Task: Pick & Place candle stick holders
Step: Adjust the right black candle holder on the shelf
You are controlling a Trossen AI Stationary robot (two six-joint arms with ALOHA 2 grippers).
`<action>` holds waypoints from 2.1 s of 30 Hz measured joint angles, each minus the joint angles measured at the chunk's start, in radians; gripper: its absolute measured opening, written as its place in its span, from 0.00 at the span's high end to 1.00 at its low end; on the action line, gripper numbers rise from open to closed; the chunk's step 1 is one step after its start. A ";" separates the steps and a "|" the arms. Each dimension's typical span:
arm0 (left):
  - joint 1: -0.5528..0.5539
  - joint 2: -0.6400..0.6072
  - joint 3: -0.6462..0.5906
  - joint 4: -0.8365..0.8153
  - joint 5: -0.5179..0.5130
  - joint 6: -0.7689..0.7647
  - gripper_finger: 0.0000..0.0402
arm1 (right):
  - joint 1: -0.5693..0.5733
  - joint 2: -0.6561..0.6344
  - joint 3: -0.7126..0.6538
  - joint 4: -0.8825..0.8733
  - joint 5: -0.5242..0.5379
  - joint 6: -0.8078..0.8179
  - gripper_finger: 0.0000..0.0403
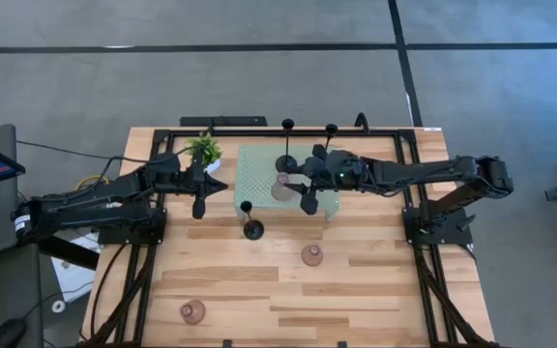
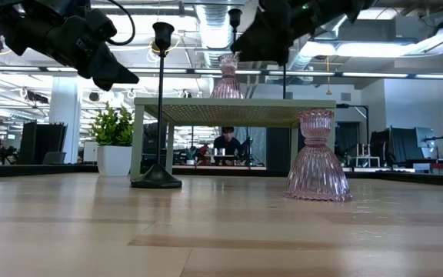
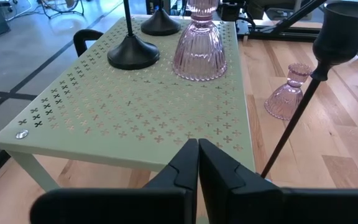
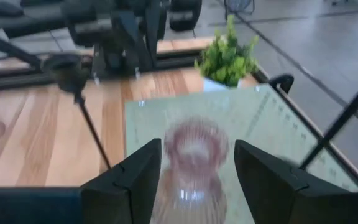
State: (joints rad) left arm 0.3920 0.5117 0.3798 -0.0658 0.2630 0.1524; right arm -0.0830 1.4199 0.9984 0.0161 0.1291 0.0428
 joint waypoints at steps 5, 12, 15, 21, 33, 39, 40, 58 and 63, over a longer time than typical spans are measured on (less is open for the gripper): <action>0.000 0.000 0.000 0.000 0.000 0.000 0.97 | 0.019 -0.029 0.000 0.025 0.000 -0.039 0.54; 0.000 0.000 0.000 0.000 0.000 0.000 0.97 | 0.051 -0.071 0.000 0.020 0.003 -0.051 0.56; 0.000 0.000 0.000 0.000 0.000 0.000 0.97 | 0.074 -0.096 0.000 0.005 0.002 -0.054 0.58; 0.000 0.000 0.000 0.000 0.000 0.000 0.97 | 0.119 -0.171 0.000 -0.135 0.046 -0.028 0.67; 0.000 0.000 0.000 0.000 0.000 0.000 0.97 | 0.153 -0.212 0.000 -0.540 0.344 0.153 0.98; 0.000 0.000 0.000 0.000 0.000 0.000 0.97 | 0.136 -0.165 -0.014 -0.560 0.498 0.160 1.00; 0.000 0.000 0.000 0.000 0.000 0.000 0.97 | 0.128 -0.156 -0.015 -0.558 0.498 0.160 1.00; 0.000 0.000 0.000 0.000 0.000 0.000 0.97 | 0.005 -0.057 -0.016 -0.509 0.462 0.097 1.00; 0.000 0.000 0.000 0.000 0.000 0.000 0.97 | -0.020 -0.057 -0.016 -0.427 0.416 0.030 1.00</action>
State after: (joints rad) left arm 0.3923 0.5114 0.3798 -0.0662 0.2626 0.1524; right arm -0.1033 1.3624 0.9829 -0.4106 0.5450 0.0729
